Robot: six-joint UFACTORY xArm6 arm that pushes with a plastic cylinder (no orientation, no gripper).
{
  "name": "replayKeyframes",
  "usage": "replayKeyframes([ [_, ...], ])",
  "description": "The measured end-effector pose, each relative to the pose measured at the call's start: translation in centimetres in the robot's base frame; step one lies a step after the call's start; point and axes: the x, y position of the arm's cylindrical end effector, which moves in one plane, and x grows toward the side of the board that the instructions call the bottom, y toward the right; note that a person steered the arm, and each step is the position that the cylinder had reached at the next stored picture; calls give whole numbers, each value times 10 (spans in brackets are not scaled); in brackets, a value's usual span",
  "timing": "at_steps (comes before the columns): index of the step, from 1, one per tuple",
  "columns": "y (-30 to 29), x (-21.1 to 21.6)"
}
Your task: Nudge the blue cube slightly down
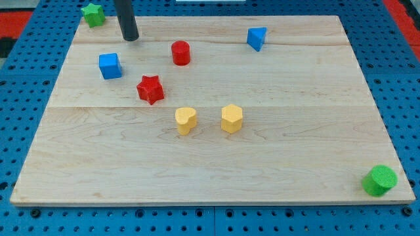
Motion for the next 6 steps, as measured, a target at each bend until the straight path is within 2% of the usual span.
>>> replayKeyframes([
  [4, -4, 5],
  [5, -8, 33],
  [6, -53, 68],
])
